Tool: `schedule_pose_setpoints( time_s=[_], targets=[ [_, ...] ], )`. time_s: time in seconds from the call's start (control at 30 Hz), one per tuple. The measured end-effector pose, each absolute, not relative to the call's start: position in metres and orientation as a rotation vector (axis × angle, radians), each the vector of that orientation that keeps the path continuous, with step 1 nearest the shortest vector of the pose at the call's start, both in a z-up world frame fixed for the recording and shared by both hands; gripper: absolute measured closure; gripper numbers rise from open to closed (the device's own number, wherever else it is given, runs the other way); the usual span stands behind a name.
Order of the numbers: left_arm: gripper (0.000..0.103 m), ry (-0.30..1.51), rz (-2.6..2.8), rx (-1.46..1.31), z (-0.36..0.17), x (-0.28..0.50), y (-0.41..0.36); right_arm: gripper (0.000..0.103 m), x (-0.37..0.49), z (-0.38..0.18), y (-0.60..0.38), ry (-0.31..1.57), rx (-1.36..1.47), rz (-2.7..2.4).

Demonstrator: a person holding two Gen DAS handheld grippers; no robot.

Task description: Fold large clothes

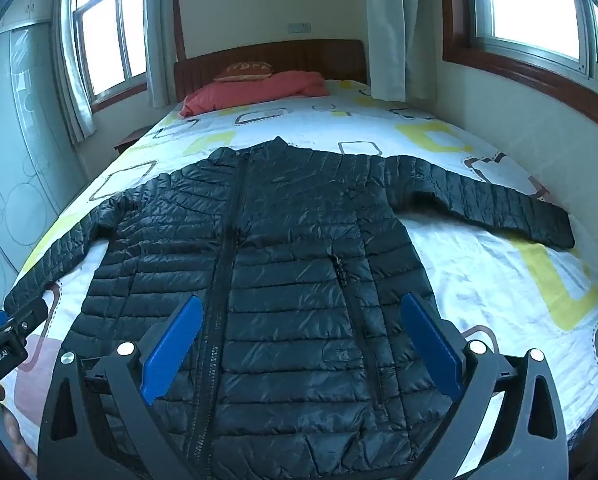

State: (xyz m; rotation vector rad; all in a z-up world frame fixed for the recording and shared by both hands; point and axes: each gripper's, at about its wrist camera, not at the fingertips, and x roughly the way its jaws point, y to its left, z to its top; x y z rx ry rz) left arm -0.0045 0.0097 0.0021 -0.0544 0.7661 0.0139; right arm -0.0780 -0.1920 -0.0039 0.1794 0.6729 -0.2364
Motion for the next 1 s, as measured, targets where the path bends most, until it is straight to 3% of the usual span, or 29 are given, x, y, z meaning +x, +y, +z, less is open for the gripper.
schedule_pose_setpoints(
  time_s=[1.0],
  targets=[
    [0.002,0.763,0.022,-0.050,0.0004,-0.0090,0.0115,0.005,-0.0789,-0.0088,-0.1850,0.676,0.165,-0.237]
  ],
)
